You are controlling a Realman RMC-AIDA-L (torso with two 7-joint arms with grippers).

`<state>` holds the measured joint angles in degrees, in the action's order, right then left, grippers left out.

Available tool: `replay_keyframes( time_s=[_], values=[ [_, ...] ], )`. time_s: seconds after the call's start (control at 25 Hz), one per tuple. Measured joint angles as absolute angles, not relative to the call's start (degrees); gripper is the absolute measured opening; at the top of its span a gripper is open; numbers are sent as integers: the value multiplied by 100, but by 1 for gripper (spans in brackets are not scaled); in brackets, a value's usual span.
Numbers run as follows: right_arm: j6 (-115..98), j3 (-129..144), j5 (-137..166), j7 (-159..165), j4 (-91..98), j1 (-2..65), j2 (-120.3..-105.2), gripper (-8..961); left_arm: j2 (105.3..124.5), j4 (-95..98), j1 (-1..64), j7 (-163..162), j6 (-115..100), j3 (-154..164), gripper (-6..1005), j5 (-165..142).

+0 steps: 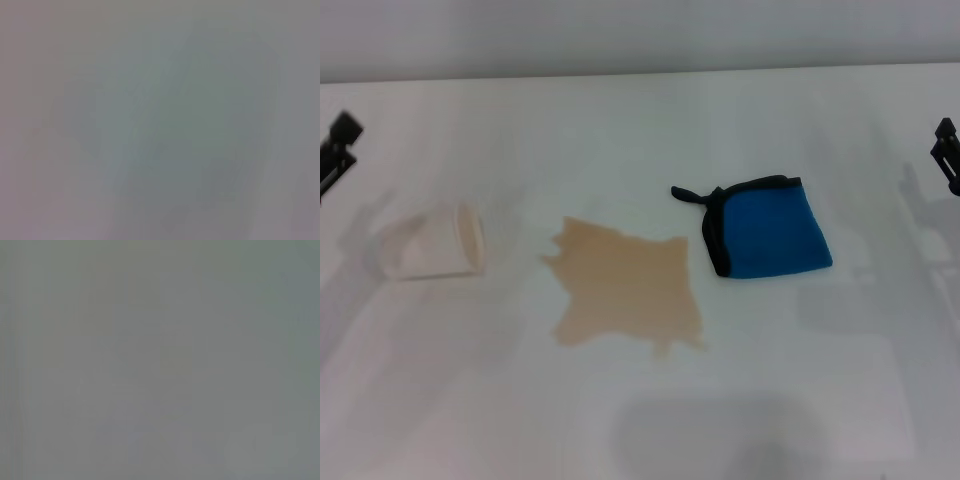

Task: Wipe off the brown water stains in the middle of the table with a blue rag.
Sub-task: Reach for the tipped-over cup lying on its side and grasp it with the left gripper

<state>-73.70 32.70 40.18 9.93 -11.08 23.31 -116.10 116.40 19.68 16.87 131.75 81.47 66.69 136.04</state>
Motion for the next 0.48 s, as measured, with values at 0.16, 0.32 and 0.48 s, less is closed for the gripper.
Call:
replay_keyframes(
  time_s=[0.16, 0.32, 0.48],
  values=[
    [-7306, 3269, 4016, 993, -1106, 2330, -11605, 827, 11145, 2465, 1982, 12259, 8093, 6627, 884, 12621],
    [-7264, 3270, 4016, 993, -1091, 2329, -11602, 827, 10473, 2796, 2445, 11031, 8057, 6613, 884, 11447],
    [-7258, 3270, 4016, 993, -1090, 2329, -11601, 827, 10022, 3386, 2791, 10027, 8061, 6611, 884, 9928]
  ],
)
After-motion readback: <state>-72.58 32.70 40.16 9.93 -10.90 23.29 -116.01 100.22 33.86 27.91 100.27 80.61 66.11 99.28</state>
